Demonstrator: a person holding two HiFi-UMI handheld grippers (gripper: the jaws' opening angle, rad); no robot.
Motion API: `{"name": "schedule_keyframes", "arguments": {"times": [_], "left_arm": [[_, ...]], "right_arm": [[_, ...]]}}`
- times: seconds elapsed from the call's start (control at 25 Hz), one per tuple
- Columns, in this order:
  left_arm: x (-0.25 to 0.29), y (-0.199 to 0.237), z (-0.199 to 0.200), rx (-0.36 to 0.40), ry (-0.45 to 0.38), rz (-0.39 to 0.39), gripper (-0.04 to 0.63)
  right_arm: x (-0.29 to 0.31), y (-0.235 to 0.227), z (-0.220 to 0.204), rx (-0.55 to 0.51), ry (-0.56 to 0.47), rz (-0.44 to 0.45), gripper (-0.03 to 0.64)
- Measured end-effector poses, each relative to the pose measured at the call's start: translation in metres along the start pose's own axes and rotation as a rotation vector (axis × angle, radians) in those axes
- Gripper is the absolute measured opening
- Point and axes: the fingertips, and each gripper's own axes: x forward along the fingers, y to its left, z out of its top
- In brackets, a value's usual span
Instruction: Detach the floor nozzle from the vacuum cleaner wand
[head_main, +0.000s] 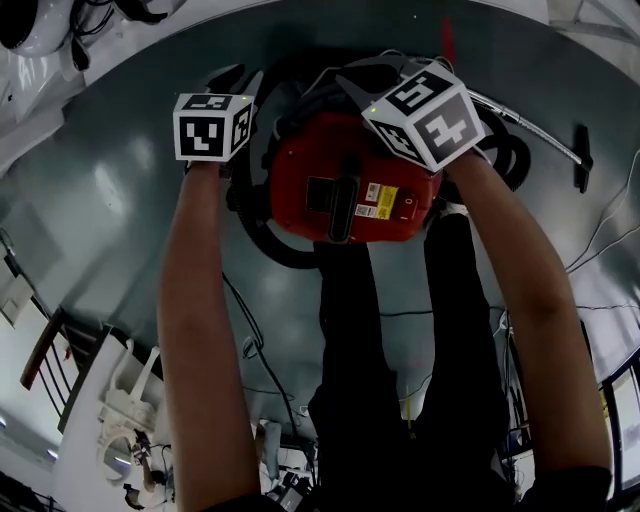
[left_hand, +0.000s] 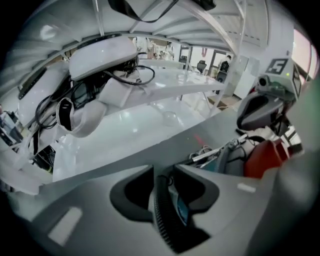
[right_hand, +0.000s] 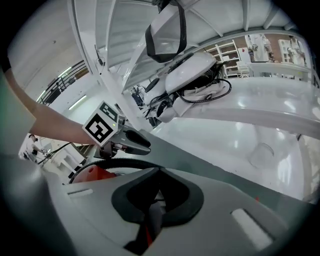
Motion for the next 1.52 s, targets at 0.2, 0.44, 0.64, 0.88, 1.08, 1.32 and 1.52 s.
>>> {"name": "schedule_keyframes", "arguments": {"times": [0.2, 0.44, 0.64, 0.88, 1.08, 1.32, 1.52], "left_arm": [[0.015, 0.008, -0.01, -0.02, 0.083, -0.061, 0.209], [0.031, -0.004, -0.047, -0.06, 0.32, -0.229, 0.312], [0.046, -0.015, -0.086, -0.131, 0.541, -0.29, 0.351], [0.055, 0.01, -0.087, -0.14, 0.503, -0.206, 0.328], [0.053, -0.018, -0.117, -0.145, 0.701, -0.351, 0.314], [0.049, -0.024, -0.126, -0.325, 0.771, -0.371, 0.228], [0.04, -0.019, -0.105, -0.299, 0.683, -0.304, 0.213]], "right_arm": [[0.012, 0.013, -0.001, -0.014, -0.001, 0.015, -0.002], [0.014, 0.014, 0.0, -0.091, -0.03, -0.002, -0.002], [0.011, 0.021, 0.004, -0.126, -0.02, 0.007, -0.002], [0.01, 0.018, 0.005, -0.136, -0.086, 0.024, -0.002], [0.006, 0.022, 0.003, -0.155, -0.048, 0.02, -0.002], [0.009, 0.018, 0.005, -0.159, -0.074, 0.009, -0.002], [0.012, 0.011, -0.002, -0.129, -0.036, -0.019, -0.002]]}}
